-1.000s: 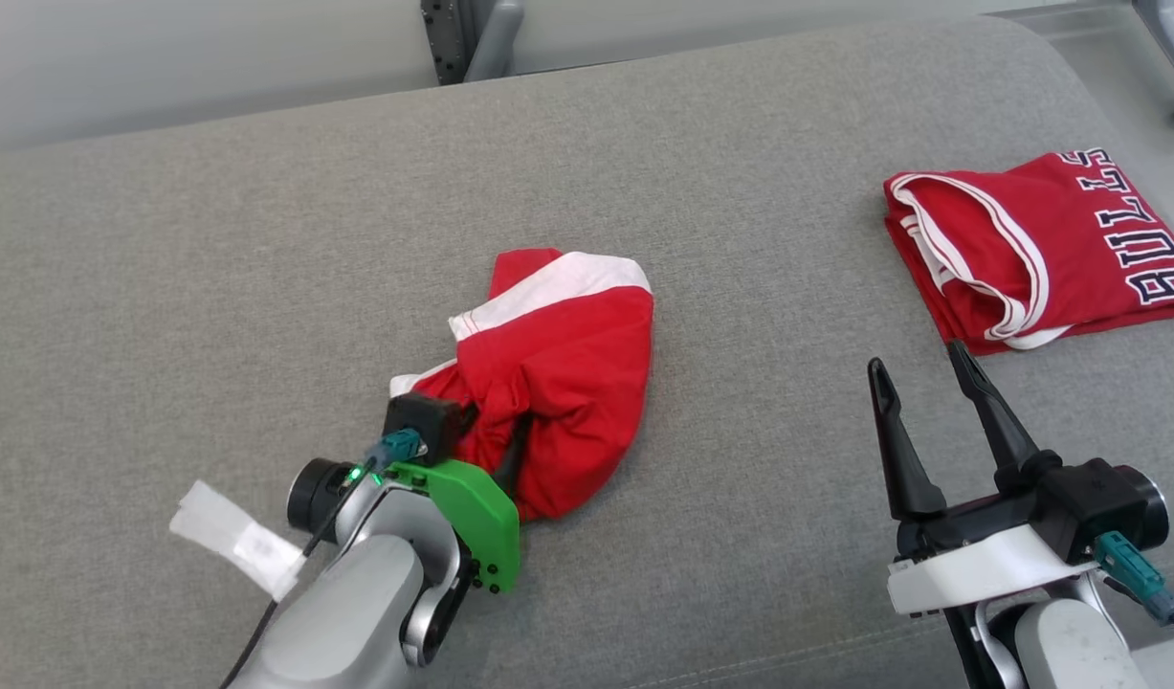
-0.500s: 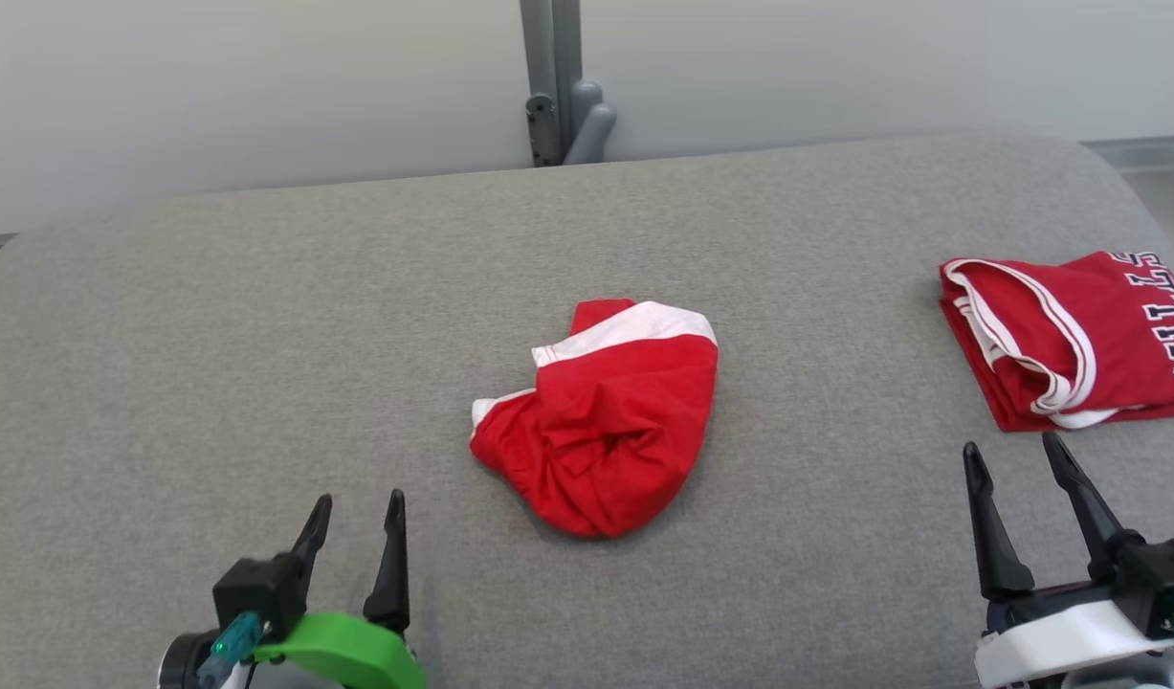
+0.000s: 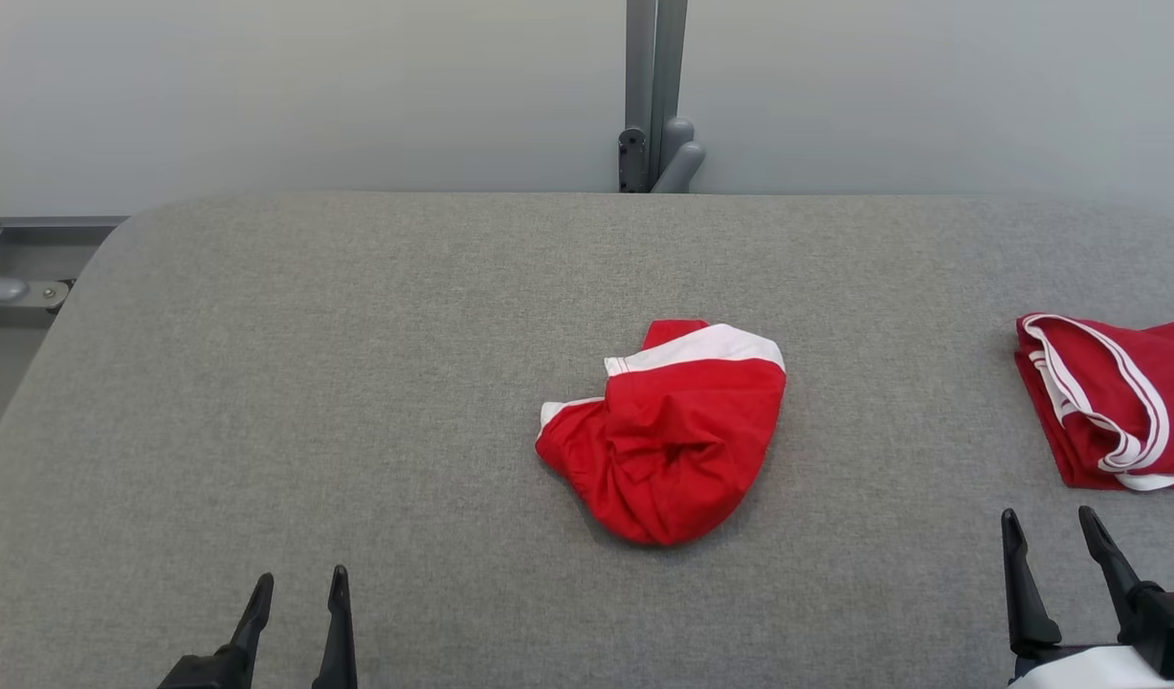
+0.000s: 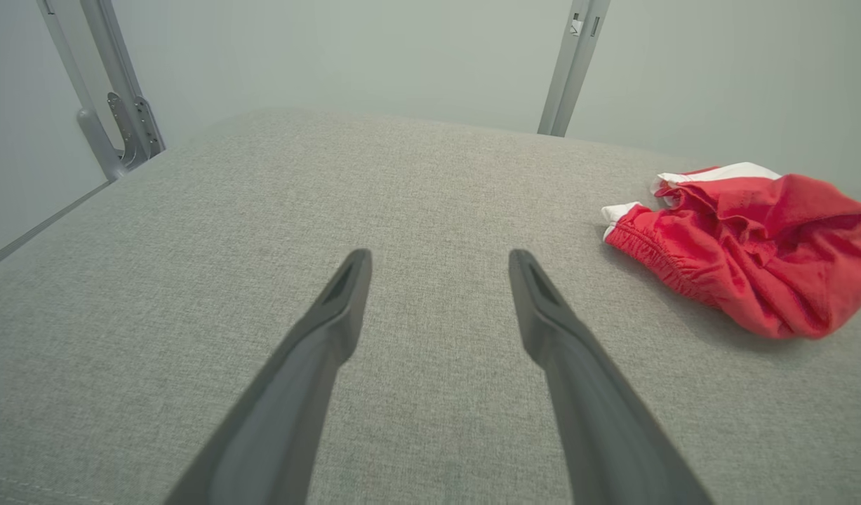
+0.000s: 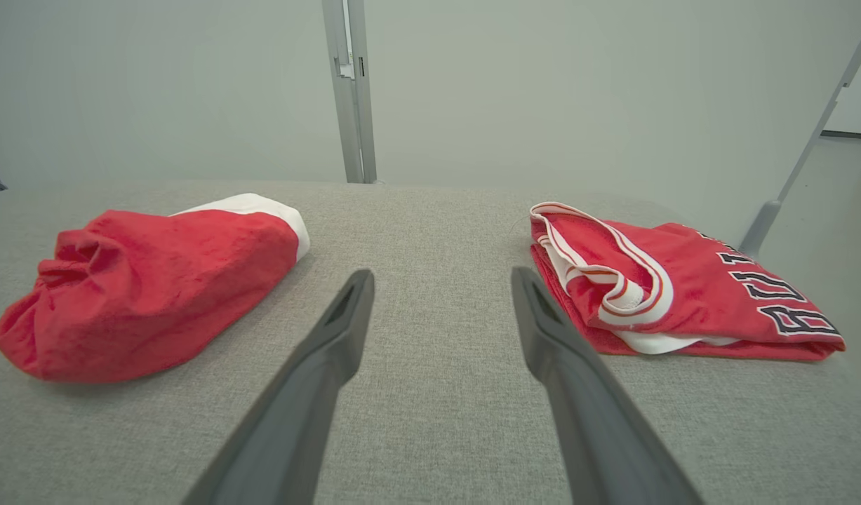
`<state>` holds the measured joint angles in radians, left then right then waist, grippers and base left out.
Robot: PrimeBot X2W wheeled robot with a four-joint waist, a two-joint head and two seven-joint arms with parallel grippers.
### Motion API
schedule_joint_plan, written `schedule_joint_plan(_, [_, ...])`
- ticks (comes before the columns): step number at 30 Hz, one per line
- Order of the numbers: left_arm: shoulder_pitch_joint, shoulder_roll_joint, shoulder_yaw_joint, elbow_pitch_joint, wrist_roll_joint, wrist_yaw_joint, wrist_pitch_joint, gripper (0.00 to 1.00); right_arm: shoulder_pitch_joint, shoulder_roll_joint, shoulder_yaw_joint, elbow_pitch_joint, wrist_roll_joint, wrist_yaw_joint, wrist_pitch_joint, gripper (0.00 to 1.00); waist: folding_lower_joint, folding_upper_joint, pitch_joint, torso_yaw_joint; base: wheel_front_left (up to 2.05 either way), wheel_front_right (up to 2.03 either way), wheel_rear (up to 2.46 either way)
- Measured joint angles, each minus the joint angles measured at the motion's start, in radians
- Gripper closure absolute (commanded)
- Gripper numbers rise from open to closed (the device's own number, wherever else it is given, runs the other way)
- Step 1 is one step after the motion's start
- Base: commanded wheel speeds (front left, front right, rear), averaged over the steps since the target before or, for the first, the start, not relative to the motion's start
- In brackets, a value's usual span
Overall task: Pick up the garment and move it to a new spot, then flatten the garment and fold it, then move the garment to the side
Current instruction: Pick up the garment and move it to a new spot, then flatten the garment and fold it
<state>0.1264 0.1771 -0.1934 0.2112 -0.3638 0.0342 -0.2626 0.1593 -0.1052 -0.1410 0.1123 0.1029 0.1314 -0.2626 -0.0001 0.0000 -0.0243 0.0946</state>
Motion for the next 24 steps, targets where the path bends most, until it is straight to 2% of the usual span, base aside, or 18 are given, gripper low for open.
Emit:
schedule_joint_plan(5, [0.003, -0.048, 0.080, 0.016, 0.061, -0.062, 0.000, 0.00, -0.002, 0.006, -0.001, 0.006, 0.000, 0.000, 0.000, 0.00, 0.0000, 0.0000, 0.004, -0.008, 0.00, 0.00, 0.00])
schedule_joint_plan(10, [0.003, -0.074, 0.126, 0.021, 0.097, -0.092, 0.000, 0.00, -0.009, 0.007, 0.008, 0.004, -0.001, 0.000, 0.000, 0.00, 0.0000, 0.0000, 0.005, -0.016, 0.00, 0.00, 0.00])
schedule_joint_plan(24, [-0.002, -0.118, 0.201, 0.021, 0.154, -0.140, 0.000, 0.00, -0.024, 0.001, 0.028, -0.023, 0.000, 0.000, 0.000, 0.00, 0.0000, 0.0000, 0.015, -0.046, 0.00, 0.00, 0.00])
